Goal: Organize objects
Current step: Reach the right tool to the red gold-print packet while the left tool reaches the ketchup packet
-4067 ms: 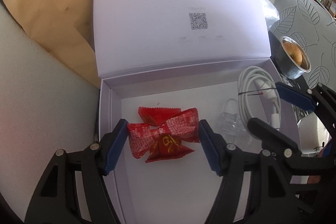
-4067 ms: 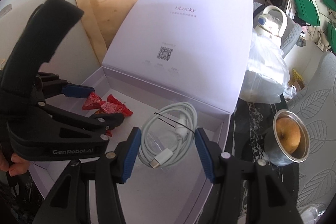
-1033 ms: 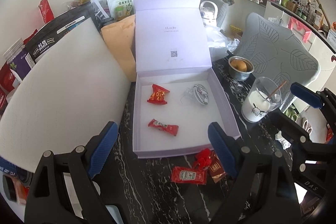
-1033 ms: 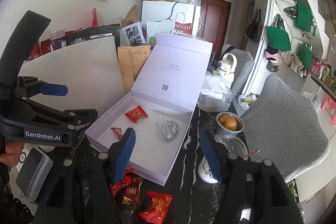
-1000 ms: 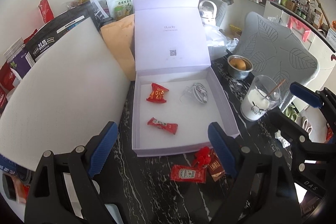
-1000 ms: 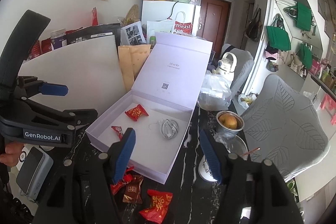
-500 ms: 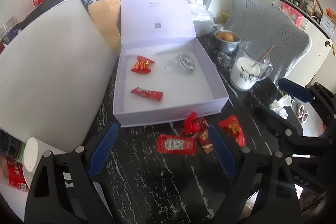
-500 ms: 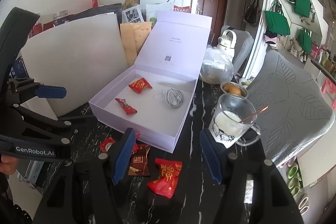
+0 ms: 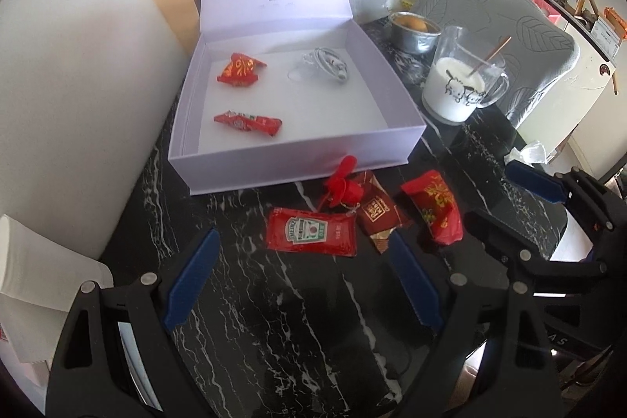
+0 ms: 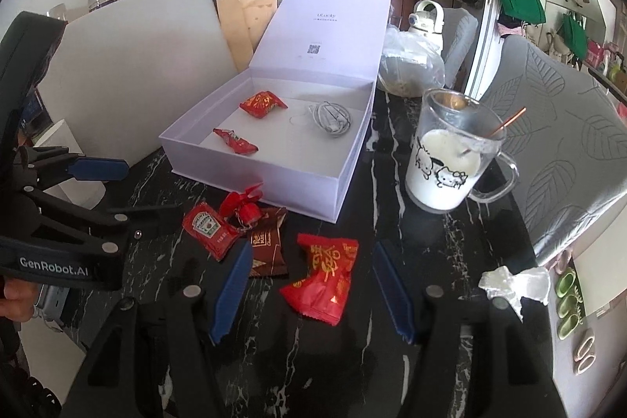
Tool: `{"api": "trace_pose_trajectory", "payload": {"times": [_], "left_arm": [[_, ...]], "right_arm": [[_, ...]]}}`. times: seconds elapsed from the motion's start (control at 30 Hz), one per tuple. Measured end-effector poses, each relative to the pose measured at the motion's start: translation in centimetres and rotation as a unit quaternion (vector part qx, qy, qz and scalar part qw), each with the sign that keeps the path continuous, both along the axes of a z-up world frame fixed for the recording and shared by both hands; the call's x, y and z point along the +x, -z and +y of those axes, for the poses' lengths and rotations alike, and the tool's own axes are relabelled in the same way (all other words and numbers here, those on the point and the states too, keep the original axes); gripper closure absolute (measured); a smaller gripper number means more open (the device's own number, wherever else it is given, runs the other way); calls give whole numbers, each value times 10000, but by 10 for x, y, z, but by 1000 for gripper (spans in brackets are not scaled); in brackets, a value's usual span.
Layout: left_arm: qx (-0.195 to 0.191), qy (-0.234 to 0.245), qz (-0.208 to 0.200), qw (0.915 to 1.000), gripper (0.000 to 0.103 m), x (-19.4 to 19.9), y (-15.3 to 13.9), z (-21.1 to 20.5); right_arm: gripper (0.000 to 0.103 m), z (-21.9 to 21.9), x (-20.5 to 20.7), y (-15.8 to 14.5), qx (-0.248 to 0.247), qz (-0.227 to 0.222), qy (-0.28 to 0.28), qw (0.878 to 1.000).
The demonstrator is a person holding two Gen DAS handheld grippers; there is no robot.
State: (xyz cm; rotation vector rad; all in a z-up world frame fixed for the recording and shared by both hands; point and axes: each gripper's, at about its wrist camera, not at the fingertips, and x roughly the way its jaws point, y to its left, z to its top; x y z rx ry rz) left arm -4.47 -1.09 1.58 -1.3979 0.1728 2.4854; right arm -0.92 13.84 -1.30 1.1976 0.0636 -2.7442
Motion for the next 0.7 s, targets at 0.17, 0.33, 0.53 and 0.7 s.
{"api": "trace_pose_trajectory", "payload": {"times": [0.17, 0.33, 0.53, 0.7], "left_arm": [[4, 13, -221, 9998, 16, -3, 19, 0], [20, 75, -362, 9993, 16, -6, 34, 2], [179, 122, -607, 9979, 16, -15, 51, 2], [151, 117, -700, 9974, 16, -24, 61, 4]], "right_arm": [[34, 1, 0, 16, -174, -128, -51, 9998], [31, 5, 0, 30, -381, -207, -14, 9991], [30, 12, -7, 43, -409, -289, 158, 9986], [30, 15, -15, 51, -468, -410, 238, 9978]]}}
